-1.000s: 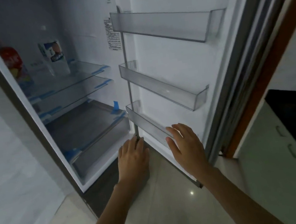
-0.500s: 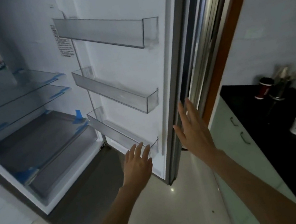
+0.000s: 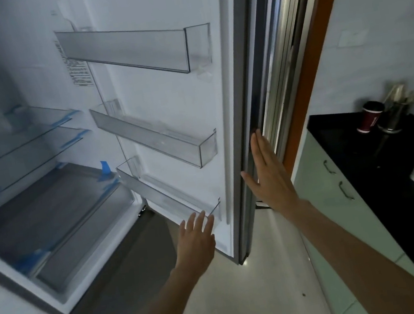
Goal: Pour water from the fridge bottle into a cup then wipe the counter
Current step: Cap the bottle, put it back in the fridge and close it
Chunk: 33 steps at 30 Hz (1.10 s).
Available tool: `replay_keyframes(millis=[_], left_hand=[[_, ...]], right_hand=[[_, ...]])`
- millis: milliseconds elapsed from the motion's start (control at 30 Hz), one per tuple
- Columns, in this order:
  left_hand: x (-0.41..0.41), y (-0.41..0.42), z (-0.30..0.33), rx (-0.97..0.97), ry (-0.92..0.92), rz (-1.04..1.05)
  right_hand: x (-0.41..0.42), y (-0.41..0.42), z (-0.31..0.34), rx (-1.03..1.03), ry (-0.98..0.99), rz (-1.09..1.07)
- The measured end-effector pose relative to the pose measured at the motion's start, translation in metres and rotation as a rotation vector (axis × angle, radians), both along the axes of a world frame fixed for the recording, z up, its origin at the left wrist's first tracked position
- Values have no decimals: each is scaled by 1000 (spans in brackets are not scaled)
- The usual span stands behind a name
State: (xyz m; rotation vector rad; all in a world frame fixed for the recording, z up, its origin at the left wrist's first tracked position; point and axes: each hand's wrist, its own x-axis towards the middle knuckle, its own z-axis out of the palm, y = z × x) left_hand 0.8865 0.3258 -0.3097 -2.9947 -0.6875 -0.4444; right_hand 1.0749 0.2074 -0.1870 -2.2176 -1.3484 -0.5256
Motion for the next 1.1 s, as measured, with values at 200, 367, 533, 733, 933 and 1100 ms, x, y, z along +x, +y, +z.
replay_keyframes(millis=[200,367,533,733,933,1100], left_hand=[[-16,1,-2,-25,-50,33],[-42,9,-8,-11,-33,96],[-83,13,-7,7,-43,147],[-129,24,-5,-38,-65,313],[-184,25,-8,-103,-68,525],[-225,8,-7,-122,-95,576]], right_hand=[[-8,-3,-5,21,-31,53],[-29,-6,-11,37,-75,154],[-57,-4,-23,58,-202,273],[-82,12,-36,117,-345,511],[-144,55,-35,136,-526,616],[-204,107,-42,175,-477,699]])
